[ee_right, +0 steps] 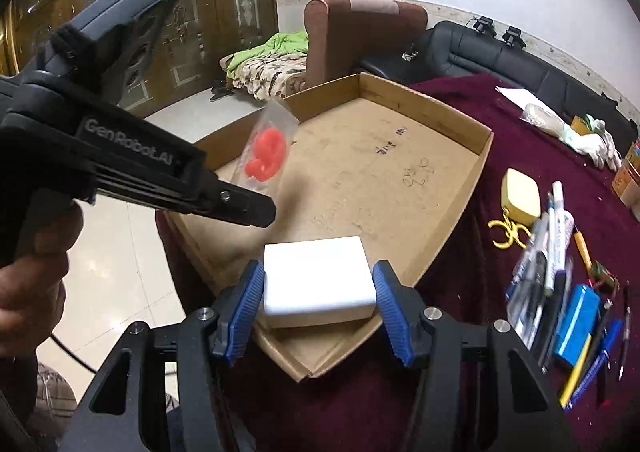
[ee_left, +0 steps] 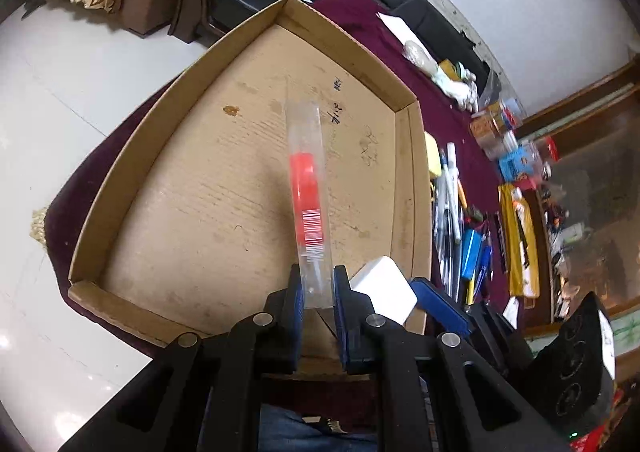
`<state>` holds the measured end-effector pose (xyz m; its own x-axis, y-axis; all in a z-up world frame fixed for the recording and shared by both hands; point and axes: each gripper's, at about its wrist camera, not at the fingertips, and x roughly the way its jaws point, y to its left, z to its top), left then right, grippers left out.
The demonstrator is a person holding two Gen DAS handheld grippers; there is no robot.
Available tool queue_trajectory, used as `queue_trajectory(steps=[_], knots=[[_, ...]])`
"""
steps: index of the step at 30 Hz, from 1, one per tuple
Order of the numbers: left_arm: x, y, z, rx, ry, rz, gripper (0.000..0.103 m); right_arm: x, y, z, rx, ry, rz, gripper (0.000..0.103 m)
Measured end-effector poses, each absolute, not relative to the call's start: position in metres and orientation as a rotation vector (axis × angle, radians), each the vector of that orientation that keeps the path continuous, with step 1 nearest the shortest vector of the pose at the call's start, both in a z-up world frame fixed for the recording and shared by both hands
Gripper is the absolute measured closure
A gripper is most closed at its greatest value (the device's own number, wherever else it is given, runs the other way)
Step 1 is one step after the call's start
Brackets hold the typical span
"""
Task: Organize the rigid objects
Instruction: 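Carry both items over the cardboard tray and open both tools to drop them, then move both tools back over the pile of pens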
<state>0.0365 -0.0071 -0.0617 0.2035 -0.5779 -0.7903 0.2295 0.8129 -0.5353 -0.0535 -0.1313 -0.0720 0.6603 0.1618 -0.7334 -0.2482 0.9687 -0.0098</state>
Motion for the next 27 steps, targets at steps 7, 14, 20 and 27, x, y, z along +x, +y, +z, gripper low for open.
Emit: queue_trajectory(steps=[7, 14, 20, 27], knots=[[0.038, -0.019, -0.059, -0.245, 1.264, -0.572, 0.086, -0.052, -0.132, -0.077, -0.091, 0.779, 0.203, 0.046], [0.022, -0.019, -0.041, -0.166, 1.132, -0.521, 0.028, -0.062, -0.14, -0.07, -0.001, 0.735, 0.234, 0.041], [-0.001, -0.029, -0.029, -0.16, 1.056, -0.531, 0.028, -0.095, -0.166, -0.051, 0.123, 0.65, 0.286, 0.037], [-0.039, -0.064, -0.014, -0.076, 0.963, -0.552, 0.028, -0.123, -0.23, -0.048, 0.257, 0.613, 0.184, 0.037]])
